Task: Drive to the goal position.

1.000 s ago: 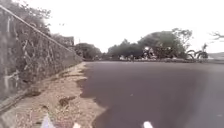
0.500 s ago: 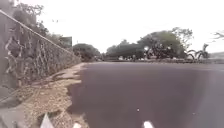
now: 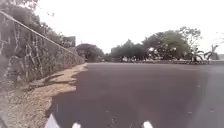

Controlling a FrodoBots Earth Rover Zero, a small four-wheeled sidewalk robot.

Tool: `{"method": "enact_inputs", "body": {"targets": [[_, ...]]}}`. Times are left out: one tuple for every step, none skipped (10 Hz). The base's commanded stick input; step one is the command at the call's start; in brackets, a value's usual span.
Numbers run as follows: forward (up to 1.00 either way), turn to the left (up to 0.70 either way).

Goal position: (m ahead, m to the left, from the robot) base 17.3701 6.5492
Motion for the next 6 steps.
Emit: {"method": "enact_inputs", "body": {"targets": [[0.0, 0.0], [0.0, 0.0], [0.85, 0.0], [0.85, 0.0], [0.85, 0.0], [0.85, 0.07]]}}
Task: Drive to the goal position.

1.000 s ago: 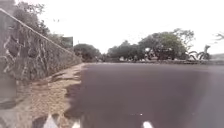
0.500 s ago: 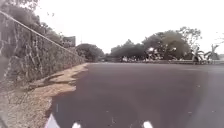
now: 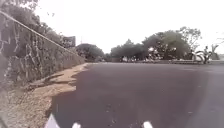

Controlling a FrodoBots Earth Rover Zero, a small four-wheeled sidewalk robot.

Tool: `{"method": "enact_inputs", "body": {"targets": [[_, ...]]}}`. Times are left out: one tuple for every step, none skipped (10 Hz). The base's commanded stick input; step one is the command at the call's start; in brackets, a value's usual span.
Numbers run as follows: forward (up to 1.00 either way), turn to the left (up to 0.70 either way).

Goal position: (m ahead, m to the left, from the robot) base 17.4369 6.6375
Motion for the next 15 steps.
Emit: {"method": "enact_inputs", "body": {"targets": [[0.85, 0.18], [0.85, 0.3], [0.85, 0.0], [0.85, 0.0], [0.85, 0.0], [0.85, 0.0], [0.85, 0.0], [0.85, 0.0], [0.85, 0.0], [0.85, 0.0], [0.85, 0.0], [0.85, 0.0], [0.85, 0.13], [0.85, 0.07], [0.85, 0.01]]}}
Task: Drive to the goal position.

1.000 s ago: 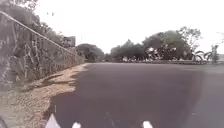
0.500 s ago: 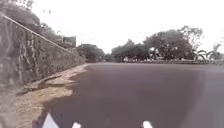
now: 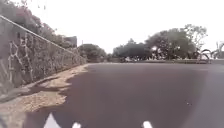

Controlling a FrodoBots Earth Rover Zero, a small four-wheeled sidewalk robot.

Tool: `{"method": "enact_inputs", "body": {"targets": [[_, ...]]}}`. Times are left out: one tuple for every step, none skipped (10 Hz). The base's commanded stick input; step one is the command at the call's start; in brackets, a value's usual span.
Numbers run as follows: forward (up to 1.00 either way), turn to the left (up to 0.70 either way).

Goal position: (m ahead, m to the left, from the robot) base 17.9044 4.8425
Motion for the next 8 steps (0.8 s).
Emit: {"method": "enact_inputs", "body": {"targets": [[0.85, 0.12], [0.85, 0.14], [0.85, 0.0], [0.85, 0.0], [0.85, 0.0], [0.85, 0.09], [0.85, 0.04], [0.85, 0.0]]}}
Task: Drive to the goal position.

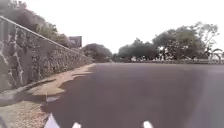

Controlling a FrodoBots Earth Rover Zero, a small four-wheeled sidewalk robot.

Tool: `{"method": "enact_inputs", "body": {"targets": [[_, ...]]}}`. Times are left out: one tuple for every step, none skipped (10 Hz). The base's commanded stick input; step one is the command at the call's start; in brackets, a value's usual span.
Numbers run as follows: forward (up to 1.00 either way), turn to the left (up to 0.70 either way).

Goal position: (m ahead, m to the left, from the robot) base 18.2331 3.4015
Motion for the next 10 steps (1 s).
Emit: {"method": "enact_inputs", "body": {"targets": [[0.85, 0.0], [0.85, 0.0], [0.85, 0.0], [0.85, 0.0], [0.85, 0.0], [0.85, 0.0], [0.85, 0.0], [0.85, 0.0], [0.85, 0.0], [0.85, 0.0]]}}
